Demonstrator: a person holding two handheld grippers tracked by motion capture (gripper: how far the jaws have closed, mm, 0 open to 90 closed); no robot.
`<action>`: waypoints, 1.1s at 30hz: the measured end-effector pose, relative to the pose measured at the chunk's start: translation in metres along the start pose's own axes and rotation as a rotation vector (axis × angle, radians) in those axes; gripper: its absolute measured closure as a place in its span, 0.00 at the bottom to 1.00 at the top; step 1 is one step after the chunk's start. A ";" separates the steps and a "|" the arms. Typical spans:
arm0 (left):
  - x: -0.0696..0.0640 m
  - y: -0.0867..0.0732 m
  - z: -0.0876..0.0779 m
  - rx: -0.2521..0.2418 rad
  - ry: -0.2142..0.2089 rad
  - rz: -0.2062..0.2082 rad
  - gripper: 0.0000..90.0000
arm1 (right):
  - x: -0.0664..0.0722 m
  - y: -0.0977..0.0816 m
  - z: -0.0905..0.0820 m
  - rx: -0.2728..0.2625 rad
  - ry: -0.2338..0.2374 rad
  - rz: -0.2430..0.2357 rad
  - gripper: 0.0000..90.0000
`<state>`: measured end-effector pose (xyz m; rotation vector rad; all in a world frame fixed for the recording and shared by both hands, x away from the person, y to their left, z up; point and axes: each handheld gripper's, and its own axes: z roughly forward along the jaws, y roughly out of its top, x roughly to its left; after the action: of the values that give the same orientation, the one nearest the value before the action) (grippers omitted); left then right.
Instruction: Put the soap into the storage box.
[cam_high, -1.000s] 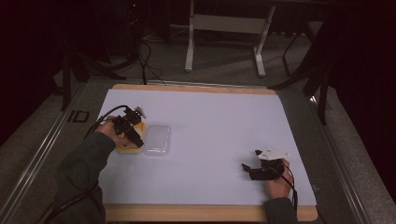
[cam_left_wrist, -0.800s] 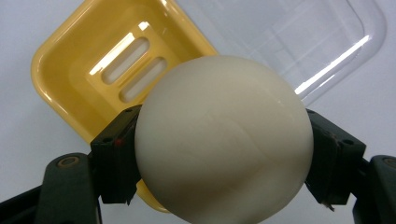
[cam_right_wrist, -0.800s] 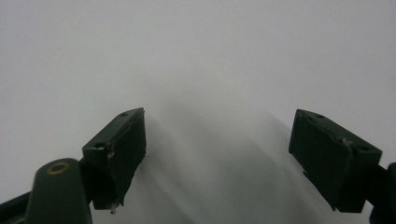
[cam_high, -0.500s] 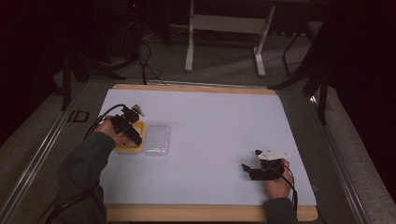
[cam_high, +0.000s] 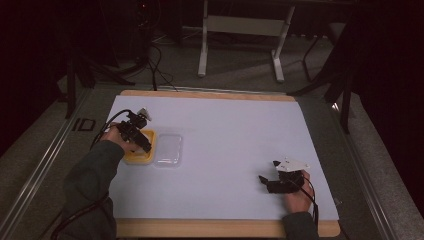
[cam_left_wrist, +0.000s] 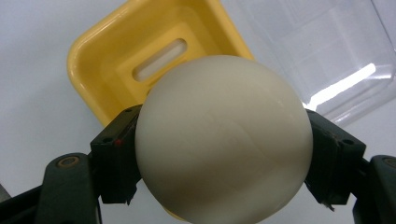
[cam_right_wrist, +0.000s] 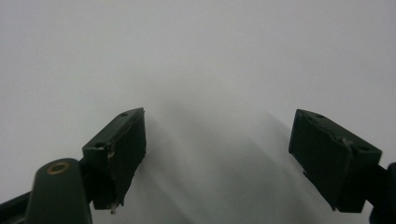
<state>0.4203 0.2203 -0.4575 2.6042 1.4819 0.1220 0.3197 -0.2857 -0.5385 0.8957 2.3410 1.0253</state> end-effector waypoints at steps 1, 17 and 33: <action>0.000 0.000 0.000 0.004 0.004 -0.001 0.28 | 0.000 0.000 0.000 0.000 0.000 0.000 0.21; 0.012 0.001 0.001 0.003 -0.002 -0.039 0.28 | 0.000 0.000 0.000 0.002 -0.001 0.000 0.21; 0.011 0.002 0.009 0.012 -0.013 -0.022 0.28 | 0.000 0.000 0.000 0.003 -0.001 -0.001 0.21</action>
<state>0.4293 0.2280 -0.4655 2.5919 1.5114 0.0932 0.3195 -0.2853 -0.5385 0.8952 2.3423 1.0212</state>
